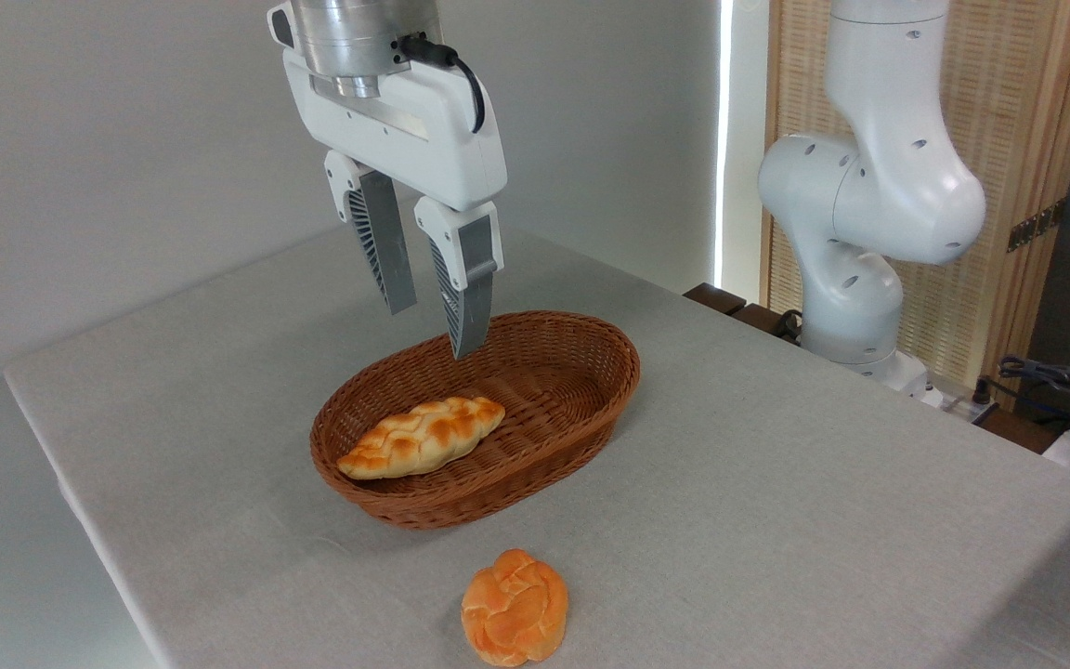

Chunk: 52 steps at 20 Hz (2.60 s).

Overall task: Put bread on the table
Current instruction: 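Lower the open gripper toward the braided bread in the wicker basket, then descend into the basket and close the gripper on the braided bread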

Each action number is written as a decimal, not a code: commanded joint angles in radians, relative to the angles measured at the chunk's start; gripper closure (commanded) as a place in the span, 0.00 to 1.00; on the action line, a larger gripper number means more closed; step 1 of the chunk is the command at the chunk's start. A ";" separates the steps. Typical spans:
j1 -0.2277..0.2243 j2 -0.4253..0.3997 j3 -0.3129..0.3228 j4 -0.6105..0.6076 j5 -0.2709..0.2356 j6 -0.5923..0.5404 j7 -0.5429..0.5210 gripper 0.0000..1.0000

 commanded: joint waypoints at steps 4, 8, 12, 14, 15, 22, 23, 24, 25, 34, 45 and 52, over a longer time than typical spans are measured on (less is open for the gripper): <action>-0.004 0.008 0.003 0.015 0.009 -0.008 0.016 0.00; -0.004 0.011 -0.003 0.015 0.009 -0.005 0.016 0.00; -0.004 0.016 -0.006 0.015 0.009 0.000 0.016 0.00; -0.006 0.016 -0.007 0.011 0.009 0.001 0.016 0.00; -0.007 0.016 -0.011 0.006 0.009 0.001 0.016 0.00; -0.022 0.010 -0.044 -0.032 0.008 0.027 0.013 0.00; -0.029 0.004 -0.044 -0.052 0.008 0.052 0.011 0.00; -0.032 0.001 -0.046 -0.066 0.008 0.063 0.010 0.00; -0.047 -0.007 -0.046 -0.089 0.008 0.084 0.008 0.00; -0.075 -0.113 -0.044 -0.338 0.009 0.253 0.005 0.00; -0.159 -0.101 -0.044 -0.542 -0.006 0.497 0.002 0.00; -0.162 -0.075 -0.046 -0.565 -0.034 0.560 0.003 0.00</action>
